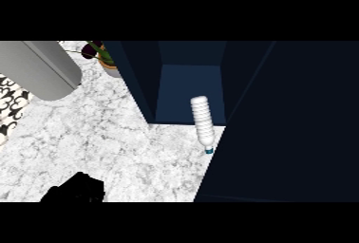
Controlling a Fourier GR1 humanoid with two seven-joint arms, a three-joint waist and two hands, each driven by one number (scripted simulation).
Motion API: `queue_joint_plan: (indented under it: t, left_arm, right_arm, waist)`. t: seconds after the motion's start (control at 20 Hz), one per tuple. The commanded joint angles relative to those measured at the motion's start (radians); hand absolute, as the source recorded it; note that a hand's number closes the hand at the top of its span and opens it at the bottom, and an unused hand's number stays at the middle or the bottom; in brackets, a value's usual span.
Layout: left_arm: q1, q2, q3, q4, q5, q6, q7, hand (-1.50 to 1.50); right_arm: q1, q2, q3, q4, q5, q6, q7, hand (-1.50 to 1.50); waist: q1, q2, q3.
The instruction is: Pick up the bottled water, place it into the cabinet and close the cabinet
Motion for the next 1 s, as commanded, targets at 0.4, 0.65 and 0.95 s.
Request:
queue_joint_plan:
  t: [0.4, 0.65, 0.95]
  left_arm:
    - [0.323, 0.148, 0.117, -0.18, 0.094, -0.159, -0.114, 1.5]
    - [0.417, 0.178, 0.186, -0.202, 0.131, -0.226, -0.153, 1.5]
    - [0.433, 0.17, 0.223, -0.158, 0.15, -0.273, -0.176, 1.5]
  right_arm:
    - [-0.407, 0.39, -0.014, 0.107, 0.088, -0.061, 0.334, 1.5]
    - [-0.558, 0.507, -0.166, 0.325, 0.034, -0.057, 0.344, 1.5]
    - [-0.728, 0.512, -0.364, 0.566, -0.101, 0.006, 0.26, 1.5]
  waist:
    - [0.01, 0.002, -0.002]
    - [0.003, 0.01, 0.001]
    - [-0.001, 0.015, 0.002]
